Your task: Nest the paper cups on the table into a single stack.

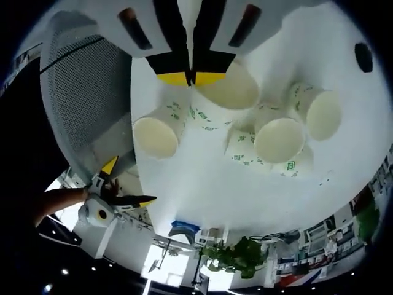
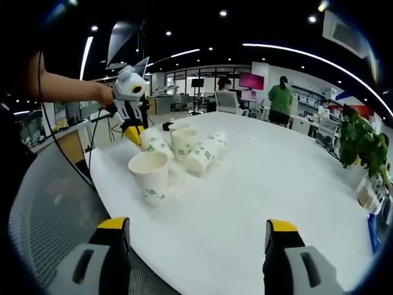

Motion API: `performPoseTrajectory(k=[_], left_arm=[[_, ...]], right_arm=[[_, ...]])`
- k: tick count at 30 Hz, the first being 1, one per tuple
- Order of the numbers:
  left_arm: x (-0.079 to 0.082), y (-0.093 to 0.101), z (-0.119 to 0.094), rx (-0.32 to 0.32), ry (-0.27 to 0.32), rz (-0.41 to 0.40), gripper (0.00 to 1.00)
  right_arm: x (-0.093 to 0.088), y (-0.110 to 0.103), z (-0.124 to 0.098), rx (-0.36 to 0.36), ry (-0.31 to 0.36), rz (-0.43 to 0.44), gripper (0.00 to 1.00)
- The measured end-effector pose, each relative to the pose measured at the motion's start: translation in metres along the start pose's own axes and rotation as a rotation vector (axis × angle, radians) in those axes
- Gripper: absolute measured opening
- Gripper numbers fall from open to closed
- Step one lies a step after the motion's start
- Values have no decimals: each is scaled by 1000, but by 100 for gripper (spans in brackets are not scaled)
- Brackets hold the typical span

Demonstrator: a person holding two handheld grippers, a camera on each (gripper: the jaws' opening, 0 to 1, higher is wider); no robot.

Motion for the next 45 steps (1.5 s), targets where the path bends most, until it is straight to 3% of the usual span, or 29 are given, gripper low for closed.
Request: performPoseTrajectory(k=[10, 21, 30, 45], left_arm=[[1, 1, -15, 49, 13, -21, 0], [23, 9, -34, 85, 41, 11, 0], [35, 23, -41, 57, 34, 61, 0], [41, 47, -34, -9, 20, 130, 0]], right_arm=[[6, -2, -2, 12, 73, 8, 100], [7, -2, -1, 21, 72, 8, 100], [5, -2, 0, 18, 53, 2, 98], [3, -4, 1, 31, 18, -4, 95]])
Point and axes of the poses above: the point that each gripper's makers call its tool centre point, and the gripper's own axes: z roughly forward along the fingers, y roughly to its right, x roughly out of its top, the point moved 8 cm from there along -z, roughly backward along the fingers, and after that the axes turned 10 degrees about x, right-handed, at the moved point
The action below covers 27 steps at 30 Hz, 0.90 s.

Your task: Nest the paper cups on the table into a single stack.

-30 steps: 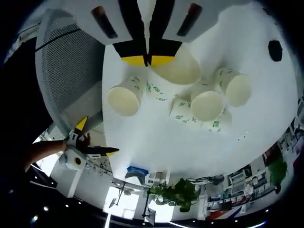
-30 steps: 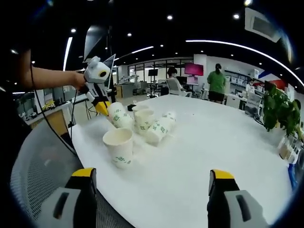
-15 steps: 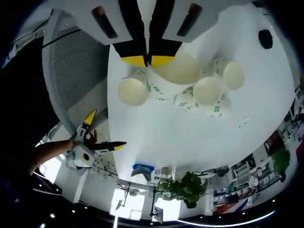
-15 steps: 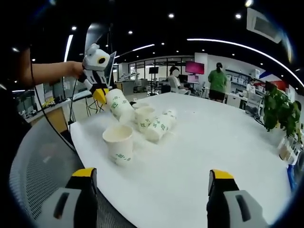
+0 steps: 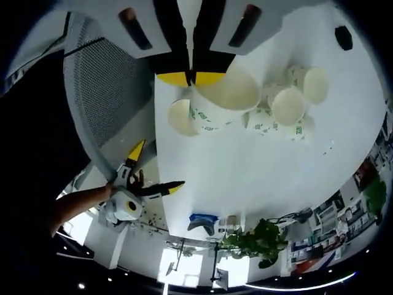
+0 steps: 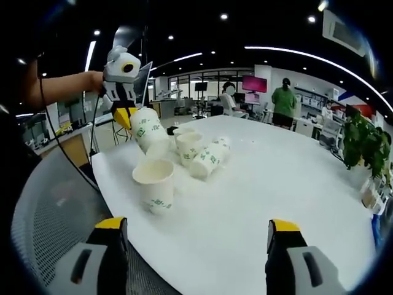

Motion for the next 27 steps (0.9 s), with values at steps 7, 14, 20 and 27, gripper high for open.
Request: performPoseTrajectory(k=[7, 14, 20, 27], left_arm=[[6, 1, -2, 3, 7, 15, 0], [14, 10, 1, -23, 7, 52, 0], [20, 20, 10, -53, -9, 86, 0], [24, 24, 22, -64, -32, 122, 0]], right_arm=[[0, 1, -1, -7, 5, 1, 95], [0, 1, -1, -9, 6, 5, 95], [-1, 2, -1, -10, 2, 6, 95], [-2, 2, -1, -12, -7, 6, 94]])
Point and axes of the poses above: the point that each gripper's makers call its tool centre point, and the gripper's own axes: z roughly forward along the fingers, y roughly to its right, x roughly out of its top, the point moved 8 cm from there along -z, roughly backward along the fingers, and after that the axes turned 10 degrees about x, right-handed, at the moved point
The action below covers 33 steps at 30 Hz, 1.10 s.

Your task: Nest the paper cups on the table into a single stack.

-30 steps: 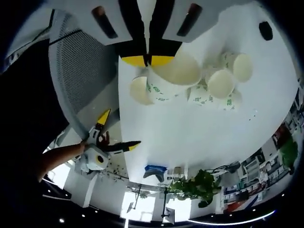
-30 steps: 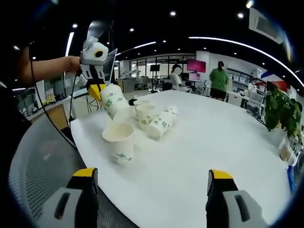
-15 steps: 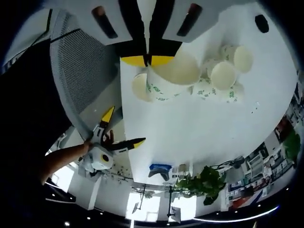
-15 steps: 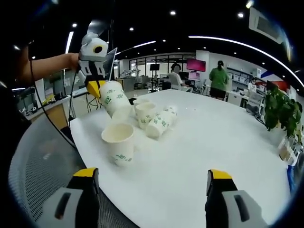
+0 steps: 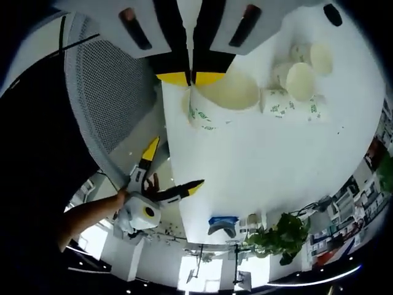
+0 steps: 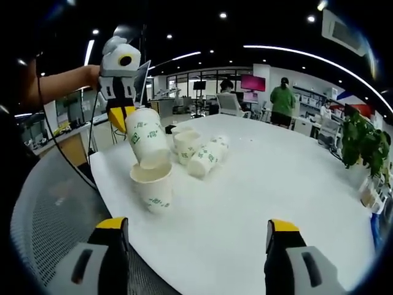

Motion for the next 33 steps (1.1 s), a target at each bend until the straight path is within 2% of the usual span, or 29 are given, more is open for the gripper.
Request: performPoseTrajectory(k=[17, 28, 33], left_arm=[[11, 1, 7, -10, -7, 46, 0], [13, 8, 28, -47, -34, 74, 0], [11, 11, 41, -62, -65, 93, 0]], right_arm=[[-1, 1, 0, -7, -7, -1, 92], [-3, 2, 0, -5, -22, 3, 90], [-4, 3, 0, -9, -32, 2, 89]])
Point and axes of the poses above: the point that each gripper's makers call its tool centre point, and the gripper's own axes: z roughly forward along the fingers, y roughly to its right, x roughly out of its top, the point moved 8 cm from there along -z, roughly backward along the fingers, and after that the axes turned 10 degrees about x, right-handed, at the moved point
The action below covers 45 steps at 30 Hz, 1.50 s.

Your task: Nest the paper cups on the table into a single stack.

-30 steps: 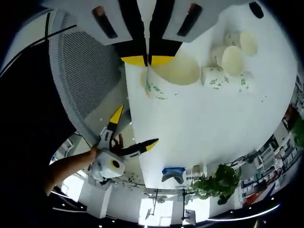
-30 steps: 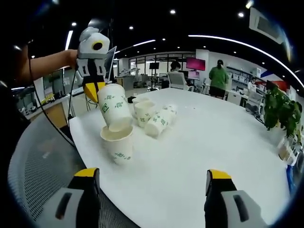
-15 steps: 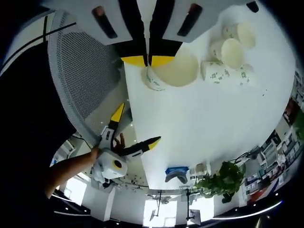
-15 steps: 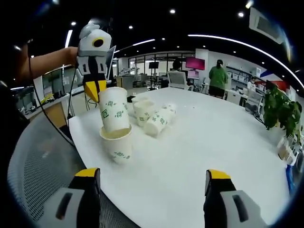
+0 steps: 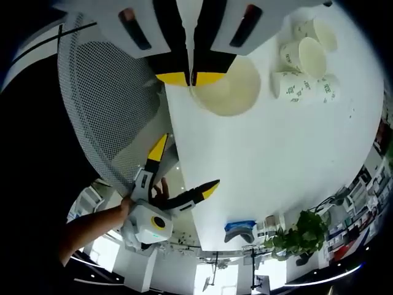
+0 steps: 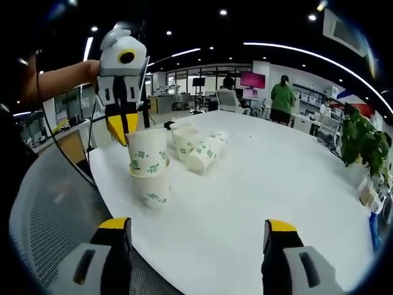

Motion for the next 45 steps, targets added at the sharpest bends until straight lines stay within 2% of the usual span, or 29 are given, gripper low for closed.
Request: performPoseTrajectory(k=[9, 25, 37, 45], left_arm=[[-2, 5, 18, -38, -17, -3, 1], [-12, 5, 35, -115, -66, 5, 3], [-15, 9, 44, -136, -87, 11, 3], [-16, 8, 45, -119, -63, -8, 2]], right_arm=[[-1, 1, 0, -3, -7, 0, 88], [-1, 1, 0, -7, -17, 1, 87], [-1, -1, 0, -9, -28, 0, 86], [-2, -1, 1, -2, -22, 4, 86]])
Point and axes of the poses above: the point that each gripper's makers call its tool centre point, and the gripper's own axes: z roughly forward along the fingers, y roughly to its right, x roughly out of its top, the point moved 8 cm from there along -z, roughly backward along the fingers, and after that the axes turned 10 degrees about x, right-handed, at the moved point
